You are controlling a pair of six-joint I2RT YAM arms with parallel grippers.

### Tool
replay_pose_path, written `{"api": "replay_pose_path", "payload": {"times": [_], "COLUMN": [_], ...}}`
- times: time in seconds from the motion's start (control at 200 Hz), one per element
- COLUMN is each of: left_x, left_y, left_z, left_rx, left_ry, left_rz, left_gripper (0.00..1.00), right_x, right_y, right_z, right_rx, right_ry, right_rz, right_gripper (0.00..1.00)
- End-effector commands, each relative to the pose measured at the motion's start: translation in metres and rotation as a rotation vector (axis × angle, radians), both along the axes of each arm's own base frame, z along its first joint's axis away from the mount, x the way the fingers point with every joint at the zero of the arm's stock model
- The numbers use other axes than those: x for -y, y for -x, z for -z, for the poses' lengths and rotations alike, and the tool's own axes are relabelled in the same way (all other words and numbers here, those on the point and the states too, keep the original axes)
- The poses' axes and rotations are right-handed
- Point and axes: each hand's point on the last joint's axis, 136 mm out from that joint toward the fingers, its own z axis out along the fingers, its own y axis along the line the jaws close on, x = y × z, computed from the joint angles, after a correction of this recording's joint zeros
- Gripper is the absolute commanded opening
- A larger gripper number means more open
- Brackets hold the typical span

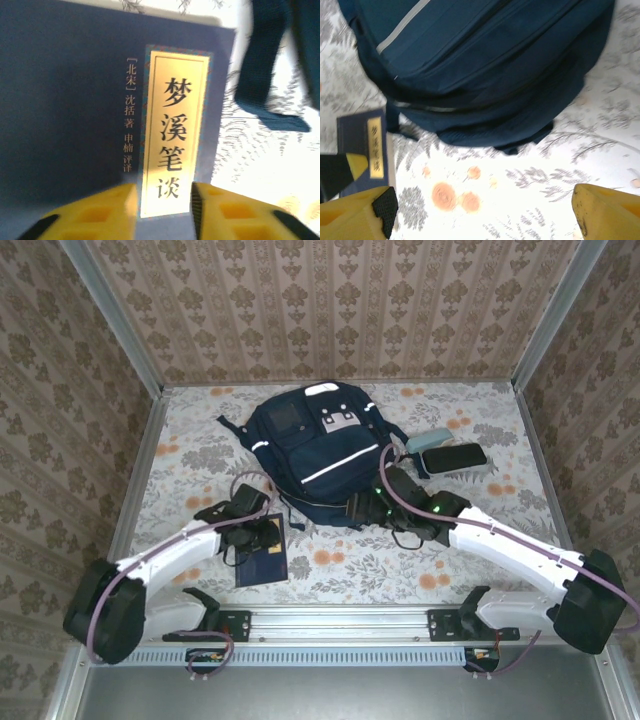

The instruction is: Pack books, pencil case, and school supplies into a backpack

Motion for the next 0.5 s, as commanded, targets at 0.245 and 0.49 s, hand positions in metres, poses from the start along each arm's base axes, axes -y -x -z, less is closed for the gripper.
{"api": "replay_pose_path", "payload": {"times": [0.245,0.49], "left_x": [-0.055,-0.079], "left_y": [-0.012,-0.011], "left_z": [-0.022,-0.008], "left_rx": [0.041,0.014], "left_ry": [-0.034,-0.052], "left_rz": [-0.107,-0.173], "left_gripper": [0.67,0.69], "right_x": [-0.055,-0.126], "right_y": [0.022,0.025], "right_z": [0.019,0.045], "right_rx": [-0.028,-0.093], "right_ry": [0.025,0.075], "right_rz": [-0.101,-0.205], "right_gripper": [0.9,0.78]}}
